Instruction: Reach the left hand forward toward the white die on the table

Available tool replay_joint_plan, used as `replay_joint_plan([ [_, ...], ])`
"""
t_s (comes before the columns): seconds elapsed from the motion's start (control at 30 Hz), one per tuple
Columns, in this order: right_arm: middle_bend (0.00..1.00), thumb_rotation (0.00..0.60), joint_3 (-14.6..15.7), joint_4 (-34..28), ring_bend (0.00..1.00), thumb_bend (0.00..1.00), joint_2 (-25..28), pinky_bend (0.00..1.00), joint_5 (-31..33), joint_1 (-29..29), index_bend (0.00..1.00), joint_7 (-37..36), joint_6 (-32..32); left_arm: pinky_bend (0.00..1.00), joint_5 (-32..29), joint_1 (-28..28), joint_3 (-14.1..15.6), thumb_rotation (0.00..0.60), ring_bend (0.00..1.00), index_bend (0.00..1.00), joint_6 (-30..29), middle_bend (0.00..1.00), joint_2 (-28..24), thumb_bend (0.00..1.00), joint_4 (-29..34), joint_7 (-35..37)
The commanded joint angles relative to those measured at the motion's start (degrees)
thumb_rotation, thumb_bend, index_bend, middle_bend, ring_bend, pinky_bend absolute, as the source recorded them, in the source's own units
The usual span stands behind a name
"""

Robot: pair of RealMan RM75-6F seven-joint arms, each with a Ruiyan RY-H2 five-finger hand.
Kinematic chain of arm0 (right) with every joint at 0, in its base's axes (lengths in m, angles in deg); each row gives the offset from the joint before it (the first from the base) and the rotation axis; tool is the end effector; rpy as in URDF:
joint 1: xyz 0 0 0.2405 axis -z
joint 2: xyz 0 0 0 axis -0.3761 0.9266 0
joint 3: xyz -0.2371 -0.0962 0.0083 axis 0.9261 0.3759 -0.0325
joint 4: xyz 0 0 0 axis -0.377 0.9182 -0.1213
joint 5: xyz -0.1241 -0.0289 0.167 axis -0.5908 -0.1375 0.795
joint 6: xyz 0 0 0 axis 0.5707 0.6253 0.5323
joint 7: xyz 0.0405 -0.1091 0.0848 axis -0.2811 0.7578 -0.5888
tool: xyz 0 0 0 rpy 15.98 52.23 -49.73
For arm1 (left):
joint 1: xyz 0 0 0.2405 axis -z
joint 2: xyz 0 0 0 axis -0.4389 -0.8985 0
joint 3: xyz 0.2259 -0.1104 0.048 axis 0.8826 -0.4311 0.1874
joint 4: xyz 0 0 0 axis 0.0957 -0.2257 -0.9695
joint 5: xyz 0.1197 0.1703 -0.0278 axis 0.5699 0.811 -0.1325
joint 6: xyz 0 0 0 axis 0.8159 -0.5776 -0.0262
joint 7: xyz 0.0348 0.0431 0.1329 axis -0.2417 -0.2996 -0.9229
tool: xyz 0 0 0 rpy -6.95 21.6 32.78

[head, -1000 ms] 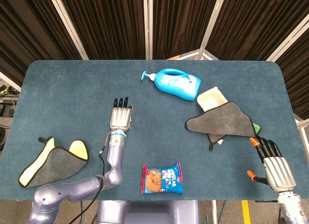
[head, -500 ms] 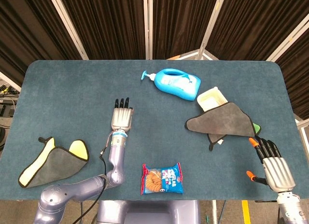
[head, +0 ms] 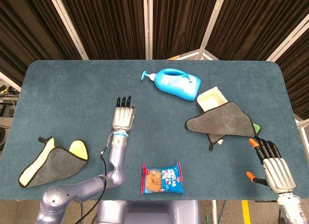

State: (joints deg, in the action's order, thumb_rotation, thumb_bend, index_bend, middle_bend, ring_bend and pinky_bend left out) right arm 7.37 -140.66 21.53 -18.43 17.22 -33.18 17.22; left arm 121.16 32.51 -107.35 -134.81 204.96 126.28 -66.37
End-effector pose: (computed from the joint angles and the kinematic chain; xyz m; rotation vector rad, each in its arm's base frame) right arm -0.3118 -0.1684 0.1327 1.4930 -0.9815 0.9384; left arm -0.0802 0.3934 -0.1275 -1.5842 -0.8355 -0.6815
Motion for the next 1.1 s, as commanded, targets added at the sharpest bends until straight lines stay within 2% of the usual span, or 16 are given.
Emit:
replay_joint_plan([
  [0.03, 0.00, 0.600, 0.0, 0.0, 0.00, 0.09, 0.0, 0.00, 0.0, 0.0, 0.06, 0.1, 0.0, 0.00, 1.9, -1.0, 0.9, 0.600, 0.00, 0.56, -1.6, 0.00, -1.4, 0.58, 3.1, 1.3],
  [0.1, 0.00, 0.600, -0.1, 0.1, 0.00, 0.09, 0.0, 0.00, 0.1, 0.0, 0.06, 0.1, 0.1, 0.00, 3.3, -2.1, 1.6, 0.600, 0.00, 0.55, -2.9, 0.00, -2.7, 0.58, 6.2, 2.2],
  [0.2, 0.00, 0.600, -0.4, 0.1, 0.00, 0.09, 0.2, 0.00, 0.2, 0.1, 0.06, -0.1, 0.6, 0.00, 6.8, -5.5, 3.9, 0.600, 0.00, 0.55, -6.5, 0.00, -7.3, 0.58, 15.9, 3.7],
  [0.23, 0.00, 0.600, -0.6, -0.1, 0.00, 0.09, 0.3, 0.00, 0.2, 0.2, 0.06, -0.3, 1.1, 0.00, 10.6, -8.4, 6.6, 0.600, 0.00, 0.55, -9.8, 0.00, -11.4, 0.58, 23.5, 4.9],
  [0.27, 0.00, 0.600, -0.6, -0.2, 0.00, 0.09, 0.4, 0.00, 0.1, 0.3, 0.06, -0.3, 1.2, 0.00, 12.3, -10.2, 8.3, 0.600, 0.00, 0.55, -11.0, 0.00, -14.2, 0.57, 28.2, 5.2],
  [0.43, 0.00, 0.600, -0.5, -0.7, 0.00, 0.09, 0.4, 0.00, -0.5, 0.7, 0.06, 0.9, 2.3, 0.00, 18.2, -15.6, 13.7, 0.600, 0.00, 0.54, -14.2, 0.00, -24.7, 0.57, 43.5, 6.7],
  [0.57, 0.00, 0.600, -0.5, -1.2, 0.00, 0.09, 0.3, 0.00, -1.1, 1.0, 0.06, 1.7, 3.3, 0.00, 19.4, -17.1, 15.3, 0.600, 0.00, 0.54, -13.2, 0.00, -29.4, 0.57, 49.3, 8.1],
  [0.73, 0.00, 0.600, -0.4, -1.5, 0.00, 0.09, 0.3, 0.00, -1.7, 1.5, 0.06, 2.6, 4.5, 0.00, 20.1, -18.4, 16.8, 0.600, 0.00, 0.52, -12.9, 0.00, -33.2, 0.55, 53.7, 7.6],
  [0.8, 0.00, 0.600, -0.3, -1.7, 0.00, 0.09, 0.4, 0.00, -2.0, 1.7, 0.06, 2.7, 4.9, 0.00, 20.4, -18.9, 17.2, 0.600, 0.00, 0.45, -13.3, 0.00, -34.2, 0.50, 54.9, 7.4],
  [0.9, 0.00, 0.600, -0.2, -1.9, 0.00, 0.09, 0.6, 0.00, -2.5, 2.1, 0.06, 2.8, 5.6, 0.00, 20.5, -19.6, 17.5, 0.600, 0.00, 0.31, -13.6, 0.00, -35.8, 0.34, 56.9, 7.0],
  [1.0, 0.00, 0.600, -0.1, -2.1, 0.00, 0.09, 0.8, 0.00, -2.8, 2.3, 0.06, 2.8, 6.1, 0.00, 21.1, -20.0, 17.5, 0.600, 0.00, 0.23, -14.3, 0.00, -36.6, 0.27, 57.8, 6.8],
  [1.1, 0.00, 0.600, -0.1, -2.2, 0.00, 0.09, 1.0, 0.00, -3.3, 2.5, 0.06, 2.8, 6.8, 0.00, 22.3, -20.8, 18.0, 0.600, 0.00, 0.18, -15.3, 0.00, -37.7, 0.24, 59.4, 7.0],
])
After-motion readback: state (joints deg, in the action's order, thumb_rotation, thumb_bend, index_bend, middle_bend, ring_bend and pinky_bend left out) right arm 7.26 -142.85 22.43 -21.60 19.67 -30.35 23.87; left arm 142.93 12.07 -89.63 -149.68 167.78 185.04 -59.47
